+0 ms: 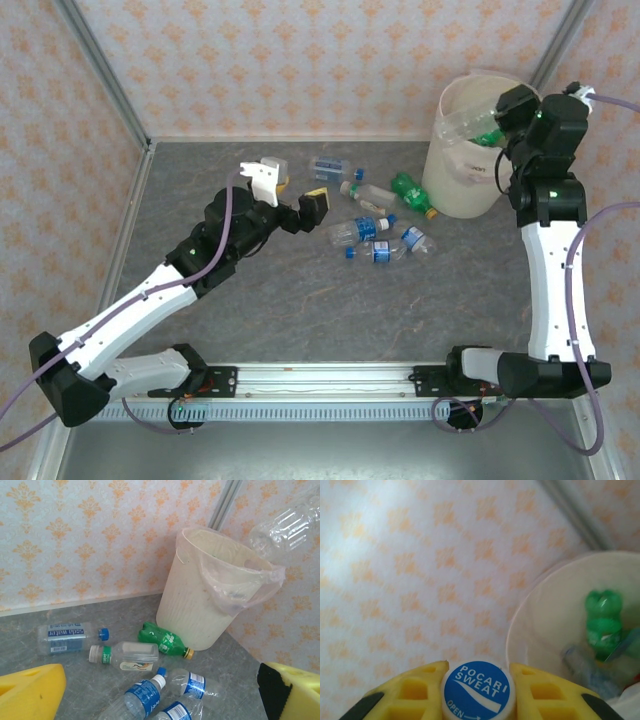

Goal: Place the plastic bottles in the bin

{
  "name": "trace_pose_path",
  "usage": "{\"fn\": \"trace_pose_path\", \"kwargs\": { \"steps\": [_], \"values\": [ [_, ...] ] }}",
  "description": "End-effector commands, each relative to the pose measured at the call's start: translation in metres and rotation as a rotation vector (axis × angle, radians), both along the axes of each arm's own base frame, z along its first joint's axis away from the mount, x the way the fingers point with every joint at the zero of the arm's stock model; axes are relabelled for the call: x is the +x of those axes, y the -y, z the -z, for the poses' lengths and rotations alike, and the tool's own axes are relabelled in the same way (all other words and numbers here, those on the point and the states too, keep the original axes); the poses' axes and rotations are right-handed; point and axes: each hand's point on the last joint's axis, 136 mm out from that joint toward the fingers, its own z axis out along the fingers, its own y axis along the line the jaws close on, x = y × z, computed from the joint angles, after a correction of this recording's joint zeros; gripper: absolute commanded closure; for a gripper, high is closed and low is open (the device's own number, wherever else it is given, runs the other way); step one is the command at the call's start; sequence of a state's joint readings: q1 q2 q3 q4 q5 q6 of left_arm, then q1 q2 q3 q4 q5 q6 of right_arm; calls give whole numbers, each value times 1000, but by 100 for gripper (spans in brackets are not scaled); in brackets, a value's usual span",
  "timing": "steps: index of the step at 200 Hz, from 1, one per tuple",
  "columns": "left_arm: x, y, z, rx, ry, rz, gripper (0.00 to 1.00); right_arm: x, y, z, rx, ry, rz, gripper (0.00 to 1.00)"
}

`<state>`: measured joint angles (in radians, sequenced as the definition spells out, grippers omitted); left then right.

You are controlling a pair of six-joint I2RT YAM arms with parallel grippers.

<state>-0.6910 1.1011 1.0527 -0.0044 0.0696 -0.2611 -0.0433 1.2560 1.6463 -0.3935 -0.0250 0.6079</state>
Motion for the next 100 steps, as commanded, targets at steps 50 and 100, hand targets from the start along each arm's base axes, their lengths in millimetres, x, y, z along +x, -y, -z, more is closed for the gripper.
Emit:
{"fn": "trace_pose_path", "kwargs": {
  "steps": [50, 100],
  "values": [
    [-11, -7, 2, -10, -21, 15, 1, 45, 65, 2, 16, 69, 330, 78],
    [-9, -8, 7, 21, -36, 4, 1, 95, 76, 28, -44, -36, 371, 75]
  ]
}}
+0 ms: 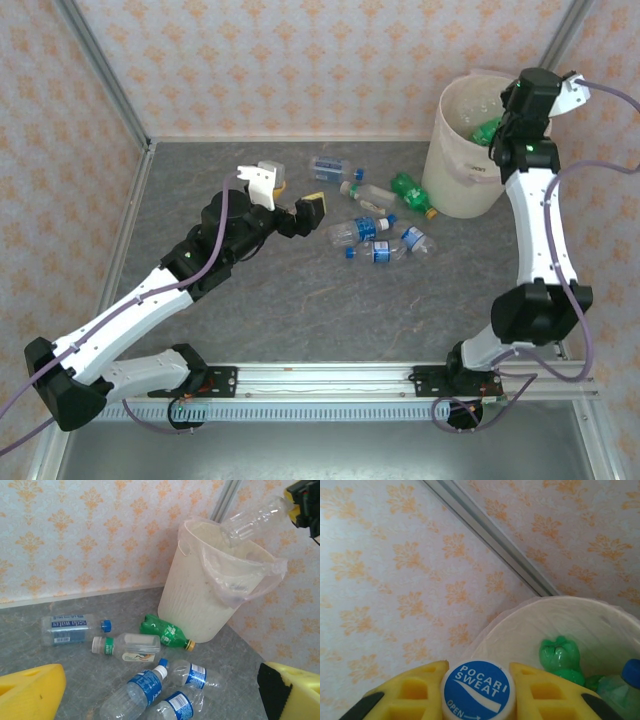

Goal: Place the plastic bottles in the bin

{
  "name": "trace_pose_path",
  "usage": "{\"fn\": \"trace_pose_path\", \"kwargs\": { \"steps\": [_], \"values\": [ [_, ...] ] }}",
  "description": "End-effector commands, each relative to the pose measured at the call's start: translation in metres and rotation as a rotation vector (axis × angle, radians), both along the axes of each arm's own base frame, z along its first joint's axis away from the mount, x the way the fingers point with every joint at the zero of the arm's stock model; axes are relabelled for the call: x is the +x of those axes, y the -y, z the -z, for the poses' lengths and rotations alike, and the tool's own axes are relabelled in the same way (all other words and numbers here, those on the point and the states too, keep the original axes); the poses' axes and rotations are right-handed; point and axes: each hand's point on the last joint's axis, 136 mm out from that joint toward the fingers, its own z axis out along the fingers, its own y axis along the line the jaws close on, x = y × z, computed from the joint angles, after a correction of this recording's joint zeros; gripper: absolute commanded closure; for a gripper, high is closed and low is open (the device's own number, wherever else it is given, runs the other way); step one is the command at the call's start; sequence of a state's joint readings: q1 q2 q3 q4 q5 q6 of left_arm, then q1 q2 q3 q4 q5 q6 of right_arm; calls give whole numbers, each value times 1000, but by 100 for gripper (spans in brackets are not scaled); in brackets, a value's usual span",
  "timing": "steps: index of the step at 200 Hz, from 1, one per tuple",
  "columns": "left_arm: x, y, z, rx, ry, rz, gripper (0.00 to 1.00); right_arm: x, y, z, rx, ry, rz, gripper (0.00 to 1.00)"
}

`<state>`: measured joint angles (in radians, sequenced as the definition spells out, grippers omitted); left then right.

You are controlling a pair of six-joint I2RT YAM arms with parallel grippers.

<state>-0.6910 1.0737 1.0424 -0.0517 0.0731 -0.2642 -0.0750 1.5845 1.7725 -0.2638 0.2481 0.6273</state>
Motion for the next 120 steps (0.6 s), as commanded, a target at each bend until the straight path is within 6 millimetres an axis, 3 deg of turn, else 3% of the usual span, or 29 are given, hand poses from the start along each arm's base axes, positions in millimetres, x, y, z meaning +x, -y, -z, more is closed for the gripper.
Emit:
{"fn": "trace_pose_path", "kwargs": {
  "steps": [1, 33, 44, 76, 101, 120],
  "values": [
    [-2, -3, 0, 4, -11, 1, 1, 6, 13, -18, -40, 24, 68, 75],
    [1, -4, -1, 16, -11, -10, 1, 26, 15, -2, -56, -43, 66, 71],
    [1, -3, 0, 21, -15, -10, 1, 30, 14, 1, -57, -54, 59, 61],
    [5, -2, 10, 29, -36, -19, 1, 33, 12, 0, -66, -81, 43, 15],
    [8, 2, 16, 35, -55, -15, 1, 30, 9, -6, -78, -88, 21, 0],
    [11, 5, 20, 40, -67, -10, 1, 25, 6, -11, -85, -87, 3, 0]
  ]
}}
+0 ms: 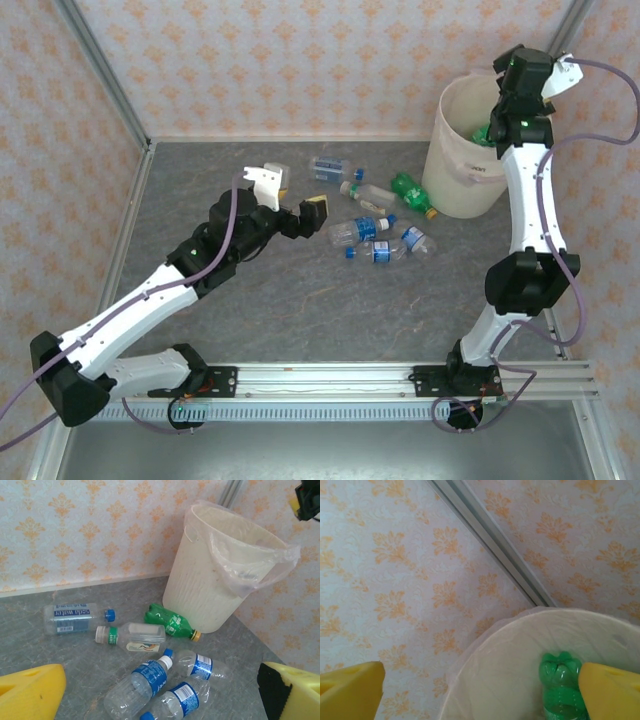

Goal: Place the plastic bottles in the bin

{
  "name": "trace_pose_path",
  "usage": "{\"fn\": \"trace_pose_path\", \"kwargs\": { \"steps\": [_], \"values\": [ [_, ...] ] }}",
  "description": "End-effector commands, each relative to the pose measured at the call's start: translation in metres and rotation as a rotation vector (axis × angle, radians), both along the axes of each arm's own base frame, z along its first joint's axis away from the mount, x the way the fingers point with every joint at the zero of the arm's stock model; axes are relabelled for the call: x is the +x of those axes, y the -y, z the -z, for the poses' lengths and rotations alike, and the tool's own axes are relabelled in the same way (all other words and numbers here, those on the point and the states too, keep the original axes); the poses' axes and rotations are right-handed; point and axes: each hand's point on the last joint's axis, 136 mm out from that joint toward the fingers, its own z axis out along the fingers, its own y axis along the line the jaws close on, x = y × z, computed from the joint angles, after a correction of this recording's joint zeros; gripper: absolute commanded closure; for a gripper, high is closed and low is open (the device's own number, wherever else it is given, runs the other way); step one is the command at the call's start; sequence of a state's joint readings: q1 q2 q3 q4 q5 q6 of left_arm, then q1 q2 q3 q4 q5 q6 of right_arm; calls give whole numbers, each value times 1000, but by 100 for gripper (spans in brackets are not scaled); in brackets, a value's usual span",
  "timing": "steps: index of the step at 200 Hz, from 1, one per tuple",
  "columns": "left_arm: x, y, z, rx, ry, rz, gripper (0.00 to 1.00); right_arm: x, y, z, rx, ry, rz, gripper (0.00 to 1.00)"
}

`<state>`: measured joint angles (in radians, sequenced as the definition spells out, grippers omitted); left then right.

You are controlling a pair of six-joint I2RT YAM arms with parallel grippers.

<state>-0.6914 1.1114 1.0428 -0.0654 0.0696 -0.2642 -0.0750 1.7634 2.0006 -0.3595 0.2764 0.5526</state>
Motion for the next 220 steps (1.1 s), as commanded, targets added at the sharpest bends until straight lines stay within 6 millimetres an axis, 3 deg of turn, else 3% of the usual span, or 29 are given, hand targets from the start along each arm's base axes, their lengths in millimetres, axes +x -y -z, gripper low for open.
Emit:
{"fn": "trace_pose_path", "kwargs": {
  "steps": [1, 50, 93, 120, 143, 175, 182, 220],
  "values": [
    [4, 1, 3, 8, -29, -6, 1, -12, -2, -15, -20, -3, -15, 0],
    [17, 12, 31, 54, -89, -6, 1, -34, -17, -21, -4, -7, -97, 0],
    [26, 34, 74, 104, -184, 58, 1, -64, -59, -25, -30, -11, -303, 0],
    [33, 49, 102, 119, -249, 91, 1, -92, -85, -16, -49, -46, -408, 0],
    [42, 58, 126, 153, -284, 104, 3, -116, -107, 5, -45, -90, -506, 0],
    [56, 66, 155, 213, -306, 97, 5, -143, -152, 23, -38, -133, -723, 0],
    [59, 69, 158, 222, -301, 108, 6, -156, -157, 15, -43, -112, -749, 0],
    [74, 80, 185, 309, -301, 135, 11, -176, -165, 20, -33, -124, -801, 0]
  ]
}}
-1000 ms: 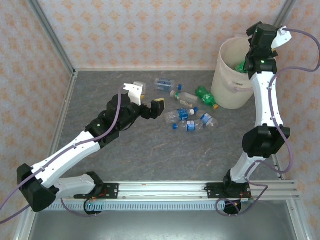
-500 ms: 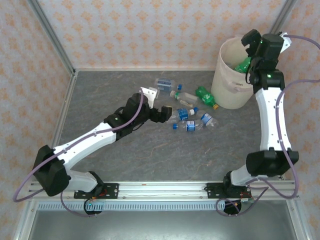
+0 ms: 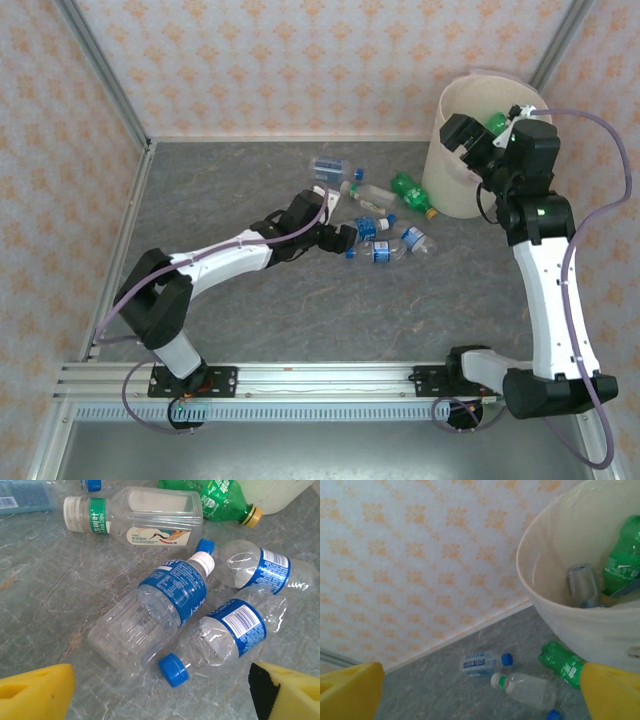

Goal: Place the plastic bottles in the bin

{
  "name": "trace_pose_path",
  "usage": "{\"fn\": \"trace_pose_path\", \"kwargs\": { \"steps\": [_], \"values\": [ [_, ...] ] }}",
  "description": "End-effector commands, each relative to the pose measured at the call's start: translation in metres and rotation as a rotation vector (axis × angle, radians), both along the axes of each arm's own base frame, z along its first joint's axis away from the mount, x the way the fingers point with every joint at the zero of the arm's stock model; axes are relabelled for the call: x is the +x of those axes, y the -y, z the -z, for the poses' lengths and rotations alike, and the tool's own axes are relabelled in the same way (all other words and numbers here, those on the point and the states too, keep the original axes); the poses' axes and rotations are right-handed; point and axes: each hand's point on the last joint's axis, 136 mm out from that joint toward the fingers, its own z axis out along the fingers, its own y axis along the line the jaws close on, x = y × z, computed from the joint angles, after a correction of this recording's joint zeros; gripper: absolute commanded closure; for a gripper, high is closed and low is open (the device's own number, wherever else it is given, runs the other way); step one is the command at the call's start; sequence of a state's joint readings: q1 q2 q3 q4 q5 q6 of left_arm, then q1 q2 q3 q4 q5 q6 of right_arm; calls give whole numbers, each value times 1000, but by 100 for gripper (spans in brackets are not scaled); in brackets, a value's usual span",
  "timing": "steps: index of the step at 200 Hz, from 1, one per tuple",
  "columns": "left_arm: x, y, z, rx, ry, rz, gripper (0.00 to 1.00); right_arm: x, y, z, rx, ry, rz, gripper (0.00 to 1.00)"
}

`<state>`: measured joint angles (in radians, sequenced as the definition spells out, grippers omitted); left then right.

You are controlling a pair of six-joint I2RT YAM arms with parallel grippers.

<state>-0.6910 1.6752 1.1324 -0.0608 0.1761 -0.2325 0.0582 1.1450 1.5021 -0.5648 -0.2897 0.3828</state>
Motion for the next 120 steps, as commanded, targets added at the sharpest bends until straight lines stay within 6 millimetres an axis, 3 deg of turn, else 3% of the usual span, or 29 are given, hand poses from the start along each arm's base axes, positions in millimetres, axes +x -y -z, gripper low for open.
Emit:
{"fn": "trace_pose_path", "kwargs": {
  "steps": [1, 68, 120],
  "values": [
    [19, 11, -11, 15, 70, 39, 11, -19, -12, 4, -7, -8, -80, 0],
    [2, 55, -7, -13, 70, 207, 24, -29, -10, 25, -18, -58, -77, 0],
    [-8, 78, 19, 16, 33, 275, 29, -22, -14, 24, -5, -59, -95, 0]
  ]
}}
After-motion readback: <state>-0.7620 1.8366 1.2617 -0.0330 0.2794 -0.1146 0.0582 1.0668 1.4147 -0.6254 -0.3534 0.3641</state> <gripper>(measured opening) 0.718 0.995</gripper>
